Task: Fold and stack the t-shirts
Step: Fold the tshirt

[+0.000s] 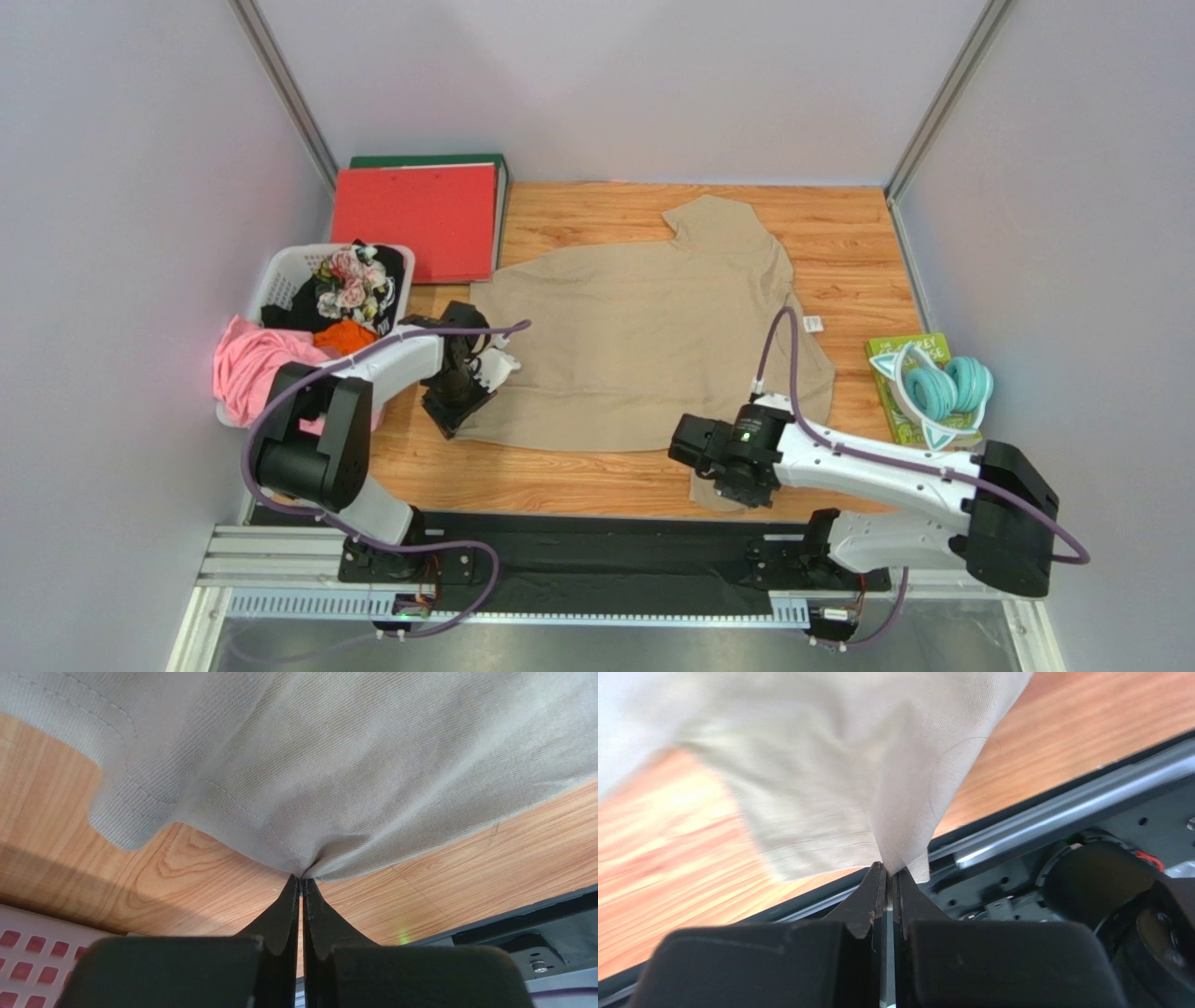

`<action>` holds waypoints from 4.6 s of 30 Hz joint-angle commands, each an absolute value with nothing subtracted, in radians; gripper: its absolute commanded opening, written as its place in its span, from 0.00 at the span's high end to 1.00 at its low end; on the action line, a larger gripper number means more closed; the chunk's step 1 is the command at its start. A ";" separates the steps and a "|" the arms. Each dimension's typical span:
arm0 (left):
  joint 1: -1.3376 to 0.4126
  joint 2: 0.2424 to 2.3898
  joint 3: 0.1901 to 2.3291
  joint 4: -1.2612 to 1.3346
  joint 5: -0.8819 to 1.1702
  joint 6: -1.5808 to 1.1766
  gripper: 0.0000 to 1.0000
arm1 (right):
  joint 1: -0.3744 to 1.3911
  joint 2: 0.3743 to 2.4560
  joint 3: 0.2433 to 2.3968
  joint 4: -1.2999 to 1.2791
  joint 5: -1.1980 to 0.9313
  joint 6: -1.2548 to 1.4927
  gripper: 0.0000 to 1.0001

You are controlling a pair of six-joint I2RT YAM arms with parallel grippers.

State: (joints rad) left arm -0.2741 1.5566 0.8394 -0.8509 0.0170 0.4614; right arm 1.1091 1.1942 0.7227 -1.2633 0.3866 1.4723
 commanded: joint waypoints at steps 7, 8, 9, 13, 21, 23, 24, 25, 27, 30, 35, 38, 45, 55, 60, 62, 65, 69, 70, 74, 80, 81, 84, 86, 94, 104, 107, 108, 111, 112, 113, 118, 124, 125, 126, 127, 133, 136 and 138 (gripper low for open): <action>-0.265 1.356 0.956 -1.009 0.069 0.492 1.00 | 1.115 0.924 0.848 -1.546 0.417 1.512 1.00; -0.265 1.326 0.954 -1.037 0.068 0.495 1.00 | 1.127 0.908 0.845 -1.552 0.394 1.517 1.00; -0.265 1.310 0.953 -1.046 0.066 0.502 1.00 | 1.134 0.899 0.845 -1.575 0.390 1.523 1.00; -0.265 1.230 0.936 -1.089 0.063 0.508 1.00 | 1.166 0.858 0.877 -1.650 0.374 1.560 1.00; -0.264 1.148 0.899 -1.137 0.043 0.520 1.00 | 1.200 0.801 0.919 -1.666 0.313 1.549 1.00; -0.264 1.118 0.893 -1.158 0.044 0.526 1.00 | 1.229 0.799 0.923 -1.666 0.302 1.568 1.00; -0.264 1.109 0.893 -1.160 0.051 0.526 1.00 | 1.241 0.805 0.931 -1.666 0.310 1.581 1.00; -0.264 1.089 0.888 -1.161 0.054 0.525 1.00 | 1.252 0.811 0.943 -1.666 0.322 1.583 1.00; -0.264 1.078 0.894 -1.155 0.070 0.508 1.00 | 1.252 0.833 0.988 -1.666 0.385 1.575 1.00; -0.264 1.083 0.936 -1.170 0.097 0.474 1.00 | 1.250 0.867 1.058 -1.664 0.483 1.563 1.00; -0.264 1.088 0.992 -1.180 0.118 0.463 1.00 | 1.249 0.933 1.117 -1.664 0.571 1.562 1.00; -0.264 1.104 0.986 -1.158 0.097 0.459 1.00 | 1.235 0.930 1.127 -1.666 0.603 1.565 1.00; -0.259 1.163 0.965 -1.082 0.057 0.465 1.00 | 1.103 0.874 1.129 -1.664 0.649 1.503 1.00; -0.207 1.357 1.026 -0.957 0.009 0.497 1.00 | 0.881 0.933 1.141 -1.563 0.701 1.274 1.00; -0.198 1.446 1.087 -0.920 -0.027 0.509 1.00 | 0.740 0.963 1.112 -1.415 0.649 1.143 1.00; -0.195 1.486 1.104 -0.904 -0.044 0.518 1.00 | 0.700 0.974 1.112 -1.373 0.641 1.098 1.00; -0.190 1.535 1.138 -0.890 -0.060 0.523 1.00 | 0.657 0.995 1.117 -1.332 0.630 1.048 1.00; -0.189 1.586 1.173 -0.865 -0.084 0.532 1.00 | 0.618 1.034 1.121 -1.263 0.601 0.994 1.00; -0.187 1.595 1.178 -0.862 -0.087 0.534 1.00 | 0.611 1.045 1.124 -1.247 0.592 0.983 1.00; -0.187 1.624 1.198 -0.847 -0.107 0.538 1.00 | 0.597 1.112 1.153 -1.166 0.586 0.942 1.00; -0.187 1.669 1.213 -0.818 -0.141 0.546 1.00 | 0.552 1.227 1.221 -1.071 0.583 0.856 1.00; -0.187 1.677 1.213 -0.812 -0.143 0.551 1.00 | 0.545 1.241 1.242 -1.063 0.581 0.847 1.00; -0.187 1.692 1.212 -0.799 -0.158 0.555 1.00 | 0.512 1.299 1.285 -1.028 0.578 0.810 1.00; -0.187 1.698 1.210 -0.795 -0.163 0.558 1.00 | 0.491 1.344 1.304 -0.999 0.574 0.781 1.00; -0.187 1.733 1.223 -0.781 -0.173 0.558 1.00 | 0.454 1.528 1.359 -0.934 0.543 0.738 1.00; -0.187 1.792 1.218 -0.715 -0.228 0.558 1.00 | 0.439 1.617 1.414 -0.905 0.541 0.701 1.00; -0.187 1.821 1.232 -0.701 -0.230 0.545 1.00 | 0.428 1.641 1.443 -0.905 0.540 0.692 1.00; -0.187 1.835 1.236 -0.695 -0.230 0.542 1.00 | 0.426 1.649 1.457 -0.905 0.540 0.690 1.00; -0.184 1.862 1.262 -0.677 -0.247 0.525 0.94 | 0.423 1.690 1.486 -0.900 0.537 0.681 1.00; -0.183 1.867 1.272 -0.672 -0.252 0.522 0.90 | 0.422 1.701 1.493 -0.902 0.538 0.680 1.00; -0.181 1.871 1.293 -0.672 -0.262 0.512 0.85 | 0.422 1.722 1.500 -0.902 0.538 0.677 1.00; -0.173 1.845 1.335 -0.676 -0.285 0.495 0.36 | 0.417 1.778 1.531 -0.899 0.541 0.670 1.00; -0.173 1.741 1.348 -0.744 -0.243 0.469 0.20 | 0.411 1.827 1.554 -0.891 0.557 0.655 1.00; -0.175 1.726 1.335 -0.780 -0.180 0.462 0.20 | 0.410 1.832 1.558 -0.891 0.558 0.653 1.00; -0.179 1.697 1.322 -0.793 -0.154 0.448 0.20 | 0.407 1.838 1.568 -0.891 0.563 0.650 1.00; -0.186 1.683 1.309 -0.804 -0.135 0.448 0.20 | 0.397 1.848 1.572 -0.890 0.564 0.646 1.00; -0.239 1.609 1.175 -0.834 -0.020 0.419 0.20 | 0.364 1.904 1.624 -0.876 0.574 0.615 1.00; -0.287 1.603 1.128 -0.838 0.032 0.413 0.20 | 0.354 1.951 1.673 -0.887 0.552 0.609 0.84; -0.317 1.620 1.105 -0.833 0.051 0.414 0.21 | 0.354 1.983 1.693 -0.903 0.543 0.607 0.77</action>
State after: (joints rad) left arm -0.2653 1.6238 1.1378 -0.8066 -0.0429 0.4438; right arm 0.3603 1.9339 1.6180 -0.9138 0.5381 0.6353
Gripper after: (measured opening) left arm 0.795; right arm 0.164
